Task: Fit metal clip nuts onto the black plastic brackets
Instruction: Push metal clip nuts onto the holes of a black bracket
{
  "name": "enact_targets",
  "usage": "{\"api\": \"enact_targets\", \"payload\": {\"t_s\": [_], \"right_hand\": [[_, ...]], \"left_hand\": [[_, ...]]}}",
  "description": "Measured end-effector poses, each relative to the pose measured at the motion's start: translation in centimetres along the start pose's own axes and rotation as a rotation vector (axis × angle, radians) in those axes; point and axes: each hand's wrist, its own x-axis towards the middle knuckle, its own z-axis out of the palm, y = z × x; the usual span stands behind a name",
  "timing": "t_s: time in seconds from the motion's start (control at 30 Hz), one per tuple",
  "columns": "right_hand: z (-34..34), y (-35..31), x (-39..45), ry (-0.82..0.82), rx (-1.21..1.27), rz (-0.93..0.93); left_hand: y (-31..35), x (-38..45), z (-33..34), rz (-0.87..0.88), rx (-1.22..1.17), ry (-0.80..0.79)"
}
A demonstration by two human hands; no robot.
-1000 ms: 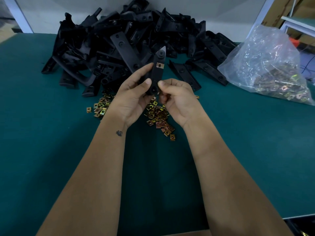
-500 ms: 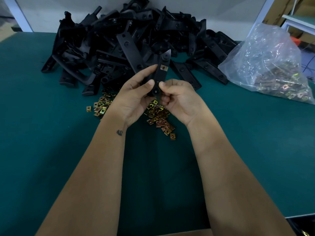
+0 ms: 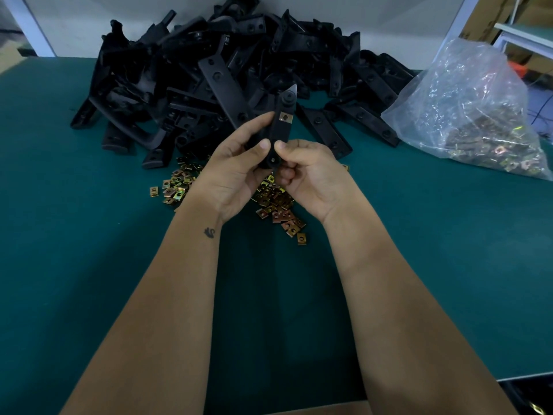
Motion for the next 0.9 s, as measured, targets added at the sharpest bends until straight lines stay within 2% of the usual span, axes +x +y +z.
{"api": "enact_targets", "payload": {"t_s": [0.23,0.37,0.5,0.6,0.7,0.9], "right_hand": [[0.1,0.0,0.1,0.013,-0.013,-0.007],[0.9,-0.1,-0.1,0.082,-0.091,-0.092],[1.8,0.3,-0.3,0.253,-0.401,-0.323],[2.2,1.0,-0.8,0.304,-0.68,-0.51],[2.5,1.4,-0.9,0.366,-0.88,-0.59],[2.6,1.3,-0.9,0.451,-1.034,-0.671]], "left_hand": [[-0.2,0.1,-0.1,-0.002,-0.004,-0.011],[-0.5,0.4,0.1,-0.002,-0.122,0.082],[-0.6,0.6,0.5,0.025,-0.254,0.179],[-0.6,0.6,0.7,0.04,-0.292,0.227],[-0.6,0.5,1.0,0.043,-0.324,0.24],[-0.7,0.6,1.2,0.049,-0.289,0.235]]}}
